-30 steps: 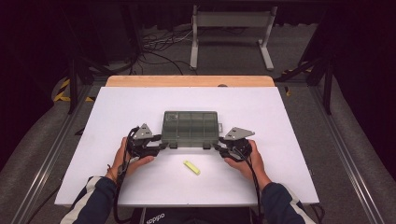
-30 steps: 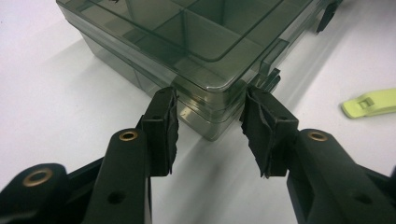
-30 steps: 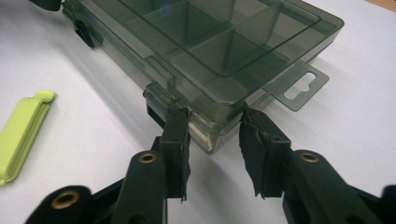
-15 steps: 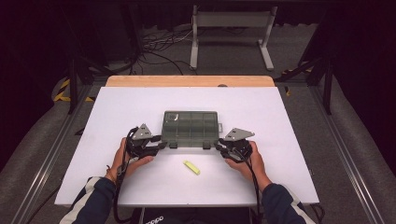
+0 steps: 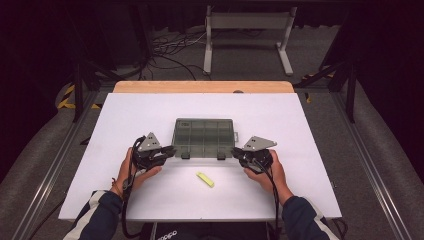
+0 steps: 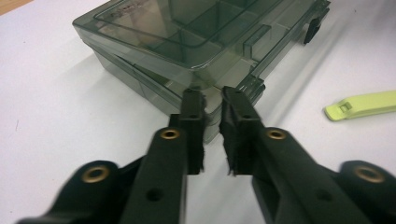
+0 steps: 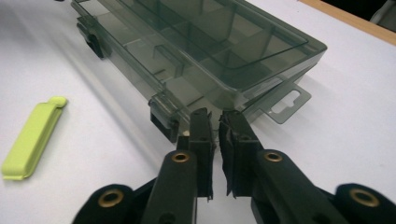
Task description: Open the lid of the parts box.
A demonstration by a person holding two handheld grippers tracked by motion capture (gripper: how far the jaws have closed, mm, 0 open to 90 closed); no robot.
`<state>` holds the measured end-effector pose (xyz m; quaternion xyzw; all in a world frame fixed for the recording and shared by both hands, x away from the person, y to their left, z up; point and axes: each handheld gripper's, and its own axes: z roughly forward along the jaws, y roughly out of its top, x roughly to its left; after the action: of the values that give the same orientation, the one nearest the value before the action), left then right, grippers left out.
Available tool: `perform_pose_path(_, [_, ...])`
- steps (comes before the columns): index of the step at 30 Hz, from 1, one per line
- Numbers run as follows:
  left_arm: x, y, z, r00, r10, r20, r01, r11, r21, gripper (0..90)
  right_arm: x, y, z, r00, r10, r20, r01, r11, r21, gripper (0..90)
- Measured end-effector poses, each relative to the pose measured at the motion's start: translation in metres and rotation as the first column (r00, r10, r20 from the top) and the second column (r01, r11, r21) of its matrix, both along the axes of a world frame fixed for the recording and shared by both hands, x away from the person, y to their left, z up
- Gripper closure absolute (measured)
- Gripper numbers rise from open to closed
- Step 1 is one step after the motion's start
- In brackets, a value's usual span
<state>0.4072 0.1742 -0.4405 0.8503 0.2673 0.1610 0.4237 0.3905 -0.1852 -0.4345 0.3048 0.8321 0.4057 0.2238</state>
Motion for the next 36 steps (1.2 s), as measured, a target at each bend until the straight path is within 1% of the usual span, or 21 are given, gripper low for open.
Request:
perform_pose_path(1, [0.000,0.000,0.001,0.9999,-0.003,0.011,0.003,1.0000,0.002,85.1,0.000,0.000,0.000,1.0000,-0.001,0.007,0.001,1.000,-0.002,86.1])
perform_pose_path(3, [0.000,0.000,0.001,0.9999,-0.004,0.011,0.004,1.0000,-0.003,89.5,0.002,-0.003,-0.001,1.0000,-0.003,0.007,0.003,1.000,0.009,89.7])
perform_pose_path(5, [0.000,-0.001,0.001,0.9999,-0.002,0.013,0.002,1.0000,0.001,89.7,0.004,-0.004,-0.001,0.9999,-0.008,0.006,0.008,1.000,0.019,90.0])
perform_pose_path(7, [0.001,-0.001,0.001,0.9998,0.005,0.019,-0.005,1.0000,0.004,89.8,0.004,-0.003,-0.001,0.9999,-0.004,0.015,0.004,1.000,0.013,90.0])
perform_pose_path(10, [0.001,0.001,0.001,0.9996,0.014,0.025,-0.014,0.9999,0.008,89.7,0.007,-0.001,-0.003,0.9996,-0.014,0.024,0.014,1.000,0.011,85.9])
perform_pose_path(12, [0.002,0.003,0.001,0.9992,0.030,0.027,-0.030,0.9996,-0.005,87.4,0.009,-0.002,-0.004,0.9990,-0.022,0.038,0.022,1.000,0.011,81.0])
perform_pose_path(14, [0.004,0.006,0.000,0.9985,0.048,0.026,-0.047,0.9987,-0.022,84.8,0.011,-0.005,-0.004,0.9989,-0.026,0.040,0.025,0.999,0.030,77.4])
perform_pose_path(15, [0.005,0.007,-0.001,0.9981,0.053,0.030,-0.053,0.9985,-0.017,84.7,0.012,-0.005,-0.004,0.9986,-0.031,0.042,0.029,0.999,0.036,76.1])
perform_pose_path(17, [0.006,0.009,-0.001,0.9967,0.073,0.037,-0.072,0.9971,-0.024,82.4,0.011,-0.006,-0.004,0.9984,-0.025,0.050,0.022,0.999,0.048,75.9])
perform_pose_path(19, [0.007,0.012,-0.001,0.9958,0.084,0.035,-0.083,0.9956,-0.043,81.2,0.010,-0.005,-0.002,0.9977,-0.010,0.067,0.007,0.999,0.046,71.0])
perform_pose_path(20, [0.007,0.012,-0.001,0.9958,0.084,0.038,-0.082,0.9955,-0.047,80.8,0.010,-0.005,0.000,0.9976,-0.004,0.070,0.000,0.999,0.051,70.5])
perform_pose_path(21, [0.007,0.012,-0.001,0.9958,0.084,0.038,-0.082,0.9955,-0.047,78.2,0.010,-0.005,0.000,0.9976,-0.004,0.070,0.000,0.999,0.051,70.5])
perform_pose_path(22, [0.008,0.011,-0.001,0.9954,0.086,0.043,-0.084,0.9955,-0.044,77.6,0.011,-0.005,0.000,0.9961,-0.002,0.088,-0.001,0.999,0.044,69.8])
perform_pose_path(23, [0.007,0.010,-0.001,0.9952,0.086,0.046,-0.084,0.9957,-0.038,77.6,0.011,-0.005,0.000,0.9961,-0.002,0.088,-0.001,0.999,0.044,69.8])
perform_pose_path(24, [0.007,0.009,0.000,0.9950,0.080,0.060,-0.078,0.9965,-0.030,72.9,0.012,-0.004,0.000,0.9953,-0.003,0.097,-0.001,0.999,0.039,67.9])
perform_pose_path(25, [0.007,0.007,0.000,0.9945,0.080,0.067,-0.079,0.9965,-0.028,72.9,0.012,-0.004,0.000,0.9953,-0.003,0.097,-0.001,0.999,0.039,67.9])
perform_pose_path(27, [0.007,0.004,0.002,0.9919,0.083,0.096,-0.083,0.9965,-0.001,67.8,0.012,-0.003,0.001,0.9928,-0.007,0.120,0.003,0.999,0.034,67.2])
perform_pose_path(30, [0.011,0.002,0.006,0.9897,0.094,0.109,-0.093,0.9956,-0.015,61.4,0.012,-0.002,0.007,0.9902,-0.007,0.140,0.001,0.999,0.037,64.8])
perform_pose_path(33, [0.013,0.000,0.012,0.9839,0.107,0.143,-0.107,0.9942,-0.011,57.2,0.013,-0.003,0.013,0.9878,-0.010,0.156,0.003,0.999,0.041,64.0])
perform_pose_path(34, [0.014,-0.001,0.014,0.9810,0.106,0.163,-0.107,0.9942,-0.004,56.8,0.014,-0.003,0.014,0.9870,-0.013,0.160,0.006,0.999,0.044,63.9])
perform_pose_path(36, [0.014,-0.002,0.017,0.9773,0.114,0.179,-0.116,0.9933,0.000,56.7,0.015,-0.003,0.017,0.9866,-0.017,0.162,0.011,0.999,0.042,63.9])
